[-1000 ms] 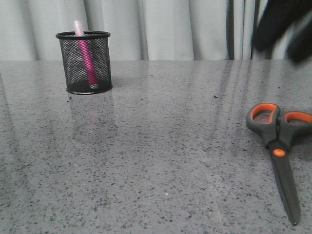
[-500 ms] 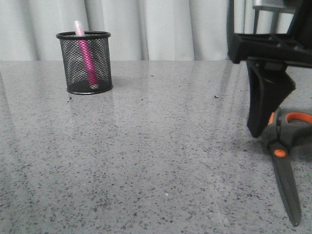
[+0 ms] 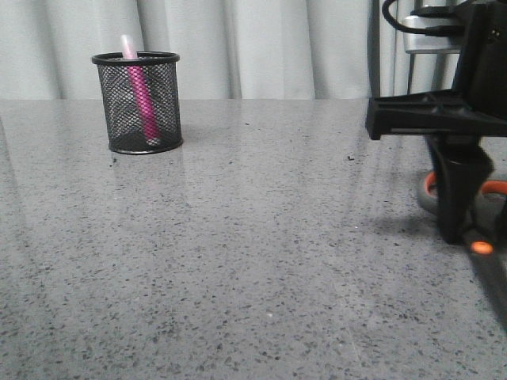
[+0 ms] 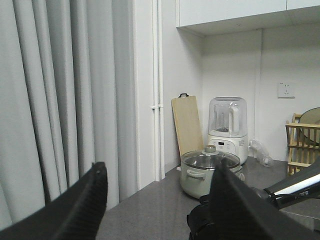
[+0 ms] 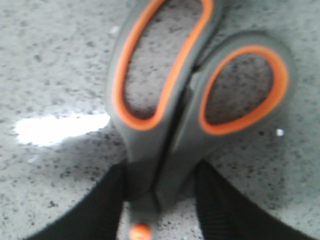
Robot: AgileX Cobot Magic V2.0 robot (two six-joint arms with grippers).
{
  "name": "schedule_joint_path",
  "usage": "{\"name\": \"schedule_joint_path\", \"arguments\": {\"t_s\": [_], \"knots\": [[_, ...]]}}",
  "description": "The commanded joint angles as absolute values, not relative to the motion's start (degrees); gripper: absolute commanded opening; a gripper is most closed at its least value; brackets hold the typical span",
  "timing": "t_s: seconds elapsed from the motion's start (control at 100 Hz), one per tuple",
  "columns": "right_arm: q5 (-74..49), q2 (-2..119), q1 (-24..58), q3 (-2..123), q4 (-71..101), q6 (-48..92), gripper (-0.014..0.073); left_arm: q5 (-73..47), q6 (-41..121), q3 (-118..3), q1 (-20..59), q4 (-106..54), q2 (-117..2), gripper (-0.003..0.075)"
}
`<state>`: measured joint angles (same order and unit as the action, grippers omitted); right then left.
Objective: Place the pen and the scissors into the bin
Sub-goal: 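Lower the right gripper onto the grey-orange scissors and grasp them, then carry the scissors to the mesh cup and insert them blades down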
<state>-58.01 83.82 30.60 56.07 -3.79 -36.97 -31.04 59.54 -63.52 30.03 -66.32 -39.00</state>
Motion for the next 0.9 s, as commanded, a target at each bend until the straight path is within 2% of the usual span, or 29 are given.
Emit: {"name": "schedule_joint_path", "arguments": {"t_s": [0.0, 0.1, 0.19, 0.38, 0.5, 0.63, 0.76, 0.89], "knots": [[-53.62, 86.52, 30.62, 55.71, -2.73, -37.24, 0.0139, -29.41, 59.66, -64.71, 30.54, -68.23, -39.04, 0.0407], [-54.35, 88.14, 30.62, 55.71, -4.22, -37.12, 0.0046, -29.55, 59.66, -64.71, 30.54, -68.23, -39.04, 0.0407], [-55.06, 89.01, 30.62, 55.71, -5.79, -35.38, -0.0078, -29.96, 59.66, -64.71, 30.54, -68.23, -39.04, 0.0407], [-53.5, 85.04, 30.7, 61.45, -10.88, -34.38, -0.0075, -31.39, 59.66, -64.71, 30.54, -68.12, -39.04, 0.0407], [-49.76, 79.8, 32.28, 71.94, -10.88, -31.58, -0.0075, -31.28, 59.66, -64.71, 30.54, -68.12, -38.68, 0.0406], [-43.89, 79.21, 34.69, 84.42, -10.88, -27.56, -0.0075, -29.44, 59.66, -64.71, 30.54, -68.12, -38.37, 0.0395], [-27.7, 82.32, 37.42, 92.1, -10.88, -23.38, -0.0075, -27.04, 59.25, -64.71, 30.54, -68.26, -38.02, 0.033], [-8.69, 87.25, 38.27, 93.31, -10.88, -21.8, -0.0076, -24.5, 56.48, -64.71, 30.54, -68.26, -37.93, 0.0204]]}}
